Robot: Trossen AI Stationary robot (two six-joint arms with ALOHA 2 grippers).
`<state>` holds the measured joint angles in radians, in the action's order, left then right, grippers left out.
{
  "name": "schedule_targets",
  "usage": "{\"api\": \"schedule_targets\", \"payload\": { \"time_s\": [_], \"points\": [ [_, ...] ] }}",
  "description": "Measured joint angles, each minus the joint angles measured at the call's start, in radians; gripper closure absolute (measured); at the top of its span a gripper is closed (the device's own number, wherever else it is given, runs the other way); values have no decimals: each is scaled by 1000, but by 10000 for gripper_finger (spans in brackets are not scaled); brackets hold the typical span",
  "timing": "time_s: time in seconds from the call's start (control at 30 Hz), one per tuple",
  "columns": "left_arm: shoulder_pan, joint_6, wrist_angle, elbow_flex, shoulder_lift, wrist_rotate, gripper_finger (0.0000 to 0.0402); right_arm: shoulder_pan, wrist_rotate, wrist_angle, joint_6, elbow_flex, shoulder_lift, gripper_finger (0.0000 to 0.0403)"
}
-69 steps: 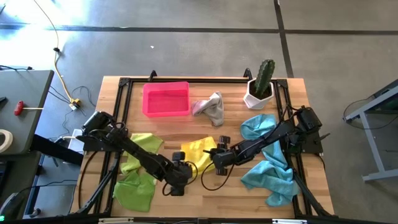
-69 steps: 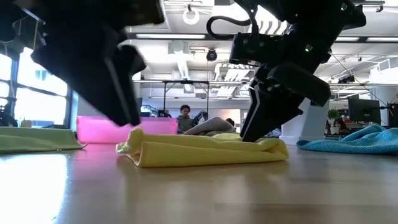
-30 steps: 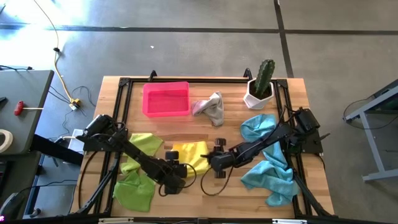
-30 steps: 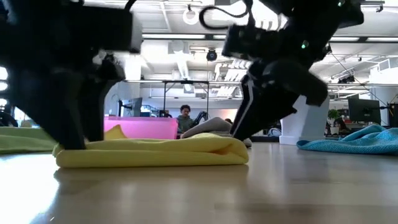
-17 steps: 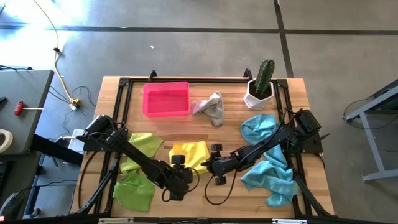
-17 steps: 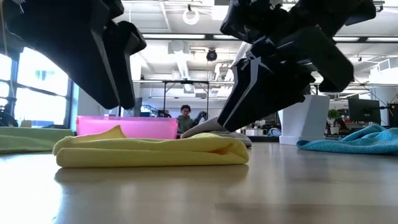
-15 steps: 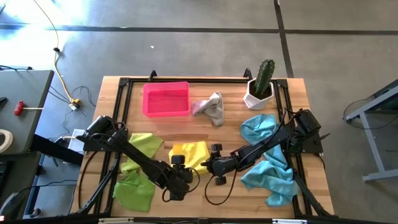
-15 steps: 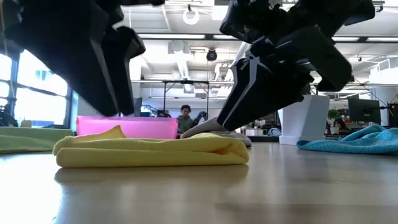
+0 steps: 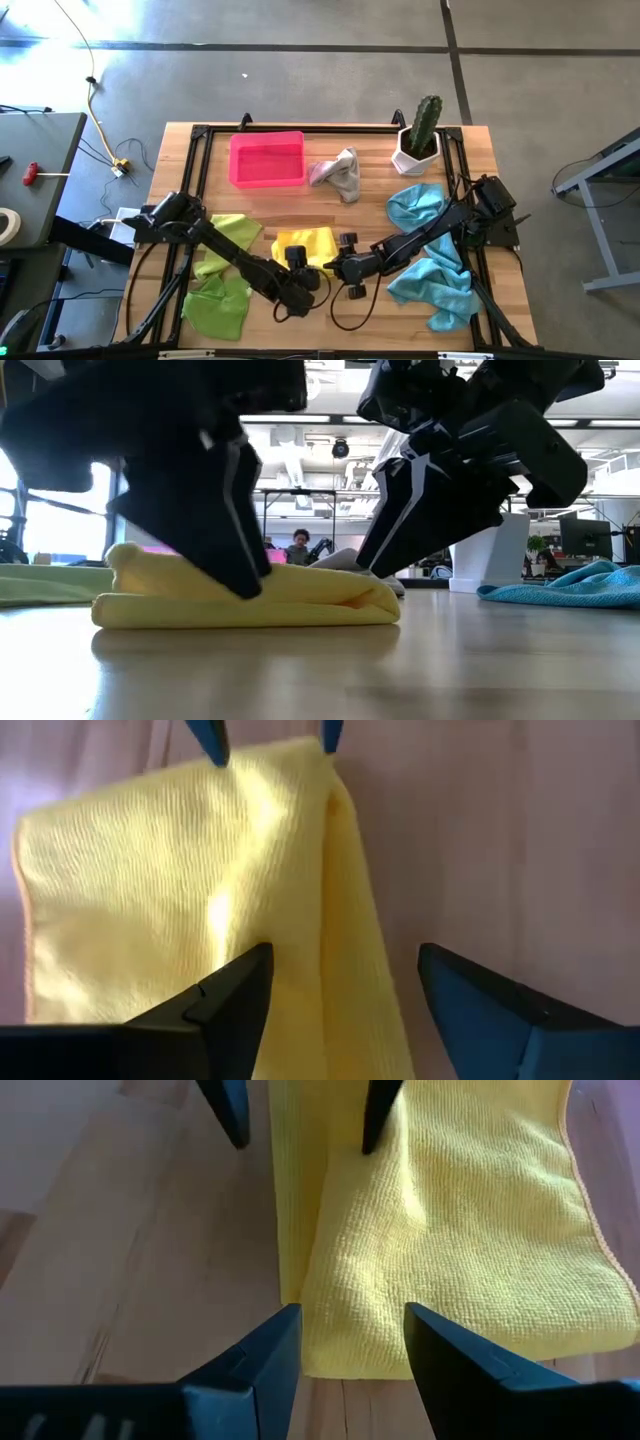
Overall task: Fold microfiber towels
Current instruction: Put the yellow towel into the bin
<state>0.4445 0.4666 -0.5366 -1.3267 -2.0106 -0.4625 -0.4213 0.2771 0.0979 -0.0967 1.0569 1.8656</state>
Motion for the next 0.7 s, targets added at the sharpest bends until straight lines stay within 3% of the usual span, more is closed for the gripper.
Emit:
{"api": "schedule_targets", "payload": {
  "time_s": [0.13,0.27,0.37,0.53,0.7],
  "points": [
    [16,-106,1,-18,2,-56,158,0,0,3,0,0,0,231],
    [7,-101,-40,-17,2,-88,158,0,0,3,-5,-1,0,231],
    [-16,-61,-56,-10,2,-19,158,0,0,5,-8,-1,0,231],
    [-48,-25,-64,-10,2,199,158,0,-5,10,-11,-1,0,231],
    [-44,-25,-79,-10,2,193,158,0,-5,11,-8,-1,0,231]
  ]
}}
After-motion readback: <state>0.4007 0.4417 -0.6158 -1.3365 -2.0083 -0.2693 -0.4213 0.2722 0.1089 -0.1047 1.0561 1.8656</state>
